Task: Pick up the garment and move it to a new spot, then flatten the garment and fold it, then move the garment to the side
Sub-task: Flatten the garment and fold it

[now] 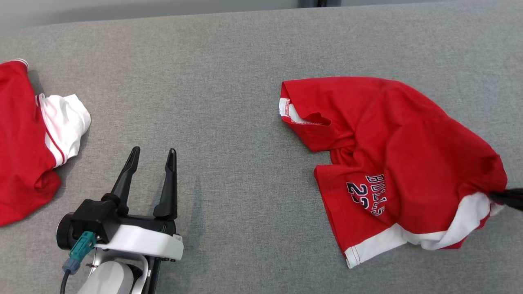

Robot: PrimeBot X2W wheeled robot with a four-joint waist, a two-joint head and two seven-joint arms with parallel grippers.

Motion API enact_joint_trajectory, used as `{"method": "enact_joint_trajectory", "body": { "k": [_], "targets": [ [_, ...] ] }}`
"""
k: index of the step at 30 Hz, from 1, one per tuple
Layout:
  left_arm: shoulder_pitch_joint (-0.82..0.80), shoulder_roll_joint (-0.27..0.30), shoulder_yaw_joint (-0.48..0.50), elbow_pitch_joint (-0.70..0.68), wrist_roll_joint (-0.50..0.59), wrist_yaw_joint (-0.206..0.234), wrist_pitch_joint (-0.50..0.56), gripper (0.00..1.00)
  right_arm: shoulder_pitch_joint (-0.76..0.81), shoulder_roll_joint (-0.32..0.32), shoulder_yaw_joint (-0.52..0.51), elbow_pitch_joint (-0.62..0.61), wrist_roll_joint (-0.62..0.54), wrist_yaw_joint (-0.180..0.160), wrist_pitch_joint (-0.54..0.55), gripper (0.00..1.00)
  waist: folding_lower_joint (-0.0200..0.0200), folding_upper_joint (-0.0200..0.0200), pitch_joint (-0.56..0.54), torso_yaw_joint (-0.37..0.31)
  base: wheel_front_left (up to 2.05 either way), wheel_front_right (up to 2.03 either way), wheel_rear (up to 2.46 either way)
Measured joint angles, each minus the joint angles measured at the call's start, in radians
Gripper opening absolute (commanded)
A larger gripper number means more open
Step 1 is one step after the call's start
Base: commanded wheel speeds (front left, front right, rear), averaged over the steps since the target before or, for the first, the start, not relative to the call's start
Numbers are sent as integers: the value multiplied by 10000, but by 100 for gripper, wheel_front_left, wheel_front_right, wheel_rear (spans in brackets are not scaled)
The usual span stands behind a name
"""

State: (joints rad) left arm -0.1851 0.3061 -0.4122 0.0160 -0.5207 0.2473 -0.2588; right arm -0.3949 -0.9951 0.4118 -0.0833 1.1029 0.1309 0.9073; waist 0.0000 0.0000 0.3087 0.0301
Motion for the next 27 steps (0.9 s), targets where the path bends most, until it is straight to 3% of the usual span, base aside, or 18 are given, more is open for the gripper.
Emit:
{"method": "enact_joint_trajectory", "body": {
  "k": [6, 14, 20, 23, 27],
  "targets": [
    [124, 2, 75, -48, 67, -13, -2, 100, 1398, 1168, -2161, -153, 589, -2, 999, 0, 0, 0, 2, -100, 0, 0, 0],
    [5, 31, 0, -52, 171, -100, 2, 100, 1848, 4429, -4322, -213, 1406, -2, 1569, 0, 0, 0, 60, -102, 0, 0, 0],
    [-105, 130, -65, -96, 192, -132, 117, 100, 865, 6598, -5258, 980, 1547, -2, 1124, 0, 0, 0, 174, -35, 0, 0, 0],
    [-234, 173, -123, -151, 238, -148, 182, 100, 336, 7175, -5551, 1873, 1384, -2, 834, 0, 0, 0, 261, 26, 0, 0, 0],
    [-349, 196, -199, -188, 268, -184, 232, 100, -152, 7448, -5791, 2819, 1035, -2, 307, 0, 0, 0, 384, 175, 0, 0, 0]
  ]
}}
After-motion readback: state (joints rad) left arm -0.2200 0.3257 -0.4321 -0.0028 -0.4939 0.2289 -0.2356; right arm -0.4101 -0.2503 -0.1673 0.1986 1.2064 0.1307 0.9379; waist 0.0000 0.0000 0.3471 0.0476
